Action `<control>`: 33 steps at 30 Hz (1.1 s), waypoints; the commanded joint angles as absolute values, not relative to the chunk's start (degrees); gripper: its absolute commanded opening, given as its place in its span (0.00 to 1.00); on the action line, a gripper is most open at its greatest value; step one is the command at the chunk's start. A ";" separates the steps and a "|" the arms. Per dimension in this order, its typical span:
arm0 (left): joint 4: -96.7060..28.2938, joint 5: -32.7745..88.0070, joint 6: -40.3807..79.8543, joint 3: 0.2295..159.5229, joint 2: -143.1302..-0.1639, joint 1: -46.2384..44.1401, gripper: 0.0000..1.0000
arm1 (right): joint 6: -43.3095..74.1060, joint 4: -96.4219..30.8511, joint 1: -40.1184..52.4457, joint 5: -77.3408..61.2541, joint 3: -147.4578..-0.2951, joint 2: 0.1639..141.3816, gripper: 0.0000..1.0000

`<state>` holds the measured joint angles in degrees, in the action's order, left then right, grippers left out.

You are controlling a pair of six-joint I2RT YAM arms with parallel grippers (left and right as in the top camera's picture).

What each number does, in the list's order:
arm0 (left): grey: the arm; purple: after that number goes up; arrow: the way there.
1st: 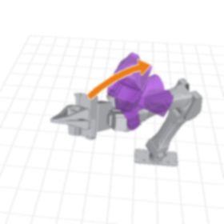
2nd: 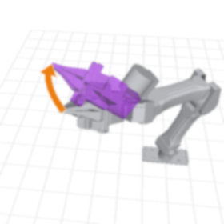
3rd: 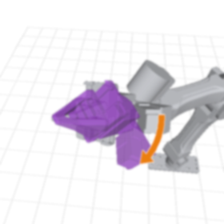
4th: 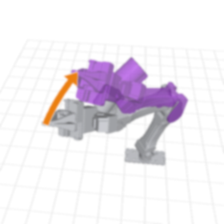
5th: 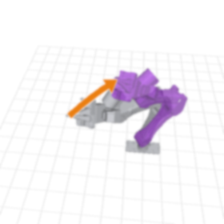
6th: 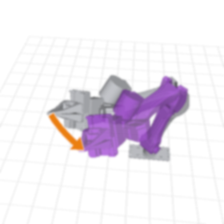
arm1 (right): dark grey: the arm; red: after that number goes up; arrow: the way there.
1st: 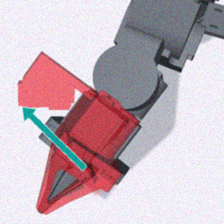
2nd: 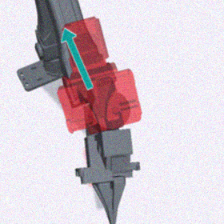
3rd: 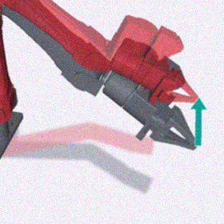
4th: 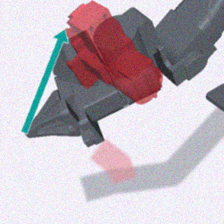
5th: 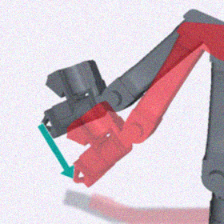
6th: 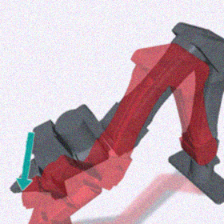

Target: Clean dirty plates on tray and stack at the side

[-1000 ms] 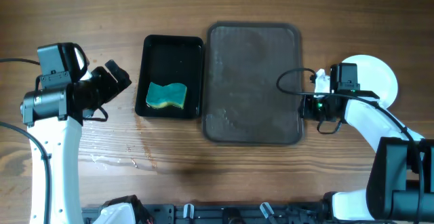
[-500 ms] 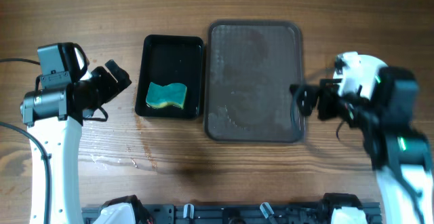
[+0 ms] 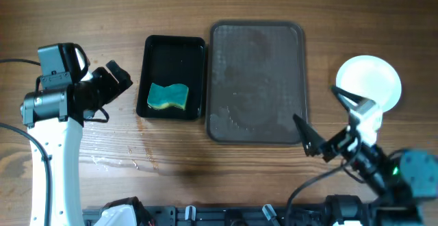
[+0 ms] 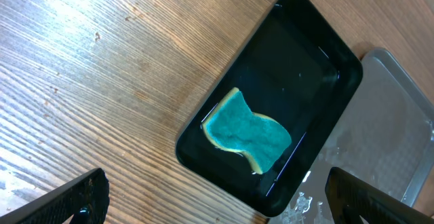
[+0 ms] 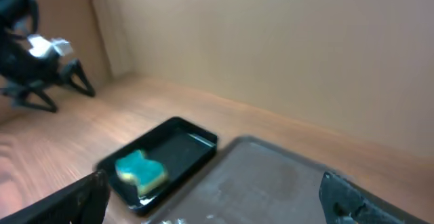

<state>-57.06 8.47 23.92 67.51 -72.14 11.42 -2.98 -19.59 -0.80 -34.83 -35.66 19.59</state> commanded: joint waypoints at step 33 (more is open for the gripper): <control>-57.12 5.10 24.25 64.97 -62.41 3.36 1.00 | 15.18 1.06 -0.86 -13.50 -0.32 0.80 1.00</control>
